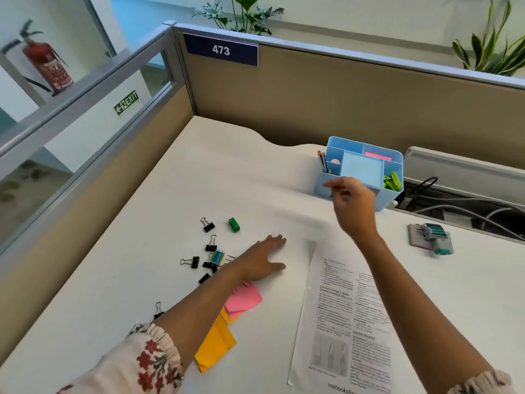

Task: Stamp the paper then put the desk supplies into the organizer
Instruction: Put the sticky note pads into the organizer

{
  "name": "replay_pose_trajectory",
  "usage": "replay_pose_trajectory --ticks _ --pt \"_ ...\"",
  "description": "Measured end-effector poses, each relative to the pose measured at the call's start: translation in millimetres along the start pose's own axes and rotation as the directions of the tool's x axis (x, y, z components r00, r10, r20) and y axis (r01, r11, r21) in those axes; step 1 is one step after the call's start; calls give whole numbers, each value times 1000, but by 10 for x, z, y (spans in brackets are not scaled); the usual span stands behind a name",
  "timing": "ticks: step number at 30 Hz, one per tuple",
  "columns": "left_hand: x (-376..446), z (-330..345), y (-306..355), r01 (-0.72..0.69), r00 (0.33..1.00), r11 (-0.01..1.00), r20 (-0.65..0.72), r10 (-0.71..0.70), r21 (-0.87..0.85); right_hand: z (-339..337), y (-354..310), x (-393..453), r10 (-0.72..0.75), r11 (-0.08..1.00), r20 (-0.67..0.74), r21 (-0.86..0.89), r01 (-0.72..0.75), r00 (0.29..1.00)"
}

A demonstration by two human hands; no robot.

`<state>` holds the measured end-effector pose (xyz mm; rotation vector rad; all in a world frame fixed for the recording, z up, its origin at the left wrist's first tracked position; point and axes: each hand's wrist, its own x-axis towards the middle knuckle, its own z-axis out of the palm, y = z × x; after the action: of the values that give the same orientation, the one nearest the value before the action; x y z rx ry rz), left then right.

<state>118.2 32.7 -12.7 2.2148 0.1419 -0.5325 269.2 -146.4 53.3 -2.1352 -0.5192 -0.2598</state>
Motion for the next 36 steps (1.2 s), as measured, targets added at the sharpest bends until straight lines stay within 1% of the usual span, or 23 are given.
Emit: replay_pose_trajectory --ticks 2,5,7,9,12,13,15,17,19,20,23,25,27,32,36 --pt "-110 -114 -22 6 994 995 -106 -16 -99 139 -96 -253 -2 999 80 52 -2 997" --pt "-290 -295 -91 -9 968 992 -252 -23 -124 355 -191 -626 2 995 224 98 -25 974" --pt "-408 -393 -170 -14 957 994 -290 -19 -110 491 -242 -855 4 994 355 103 -44 935" --pt "-516 -468 -262 -16 953 996 -304 -12 -90 606 -291 -1044 -1 994 477 99 -52 879" --pt "-666 -554 -389 31 953 997 -300 -51 -71 746 -368 -1297 5 995 578 79 -62 816" --pt "-706 -577 -420 68 952 996 -296 -80 -49 790 -403 -1380 32 995 586 56 -80 809" --pt "-783 -589 -488 188 937 981 -306 -166 44 868 -486 -1573 130 989 575 -17 -147 808" --pt "-870 -554 -522 297 898 949 -370 -238 110 924 -584 -1748 251 966 563 -93 -242 788" --pt "-967 -487 -517 385 861 916 -402 -312 112 990 -668 -1867 316 948 546 -149 -281 776" --pt "-1011 -446 -517 436 851 891 -380 -362 129 1023 -699 -1905 331 943 537 -173 -283 776" --pt "-1129 -303 -506 564 826 771 -211 -523 296 1089 -743 -1949 355 934 522 -224 -277 776" --pt "-1186 -216 -504 595 790 700 -128 -599 395 1107 -741 -1939 366 930 513 -223 -291 777" --pt "-1213 -152 -520 601 771 664 -106 -628 444 1118 -742 -1918 383 924 501 -215 -318 776" --pt "-1253 -55 -469 610 767 652 -129 -629 451 1134 -754 -1875 424 906 490 -230 -357 762" --pt "-1289 11 -433 610 774 657 -156 -613 443 1085 -749 -1850 477 876 504 -212 -432 720"
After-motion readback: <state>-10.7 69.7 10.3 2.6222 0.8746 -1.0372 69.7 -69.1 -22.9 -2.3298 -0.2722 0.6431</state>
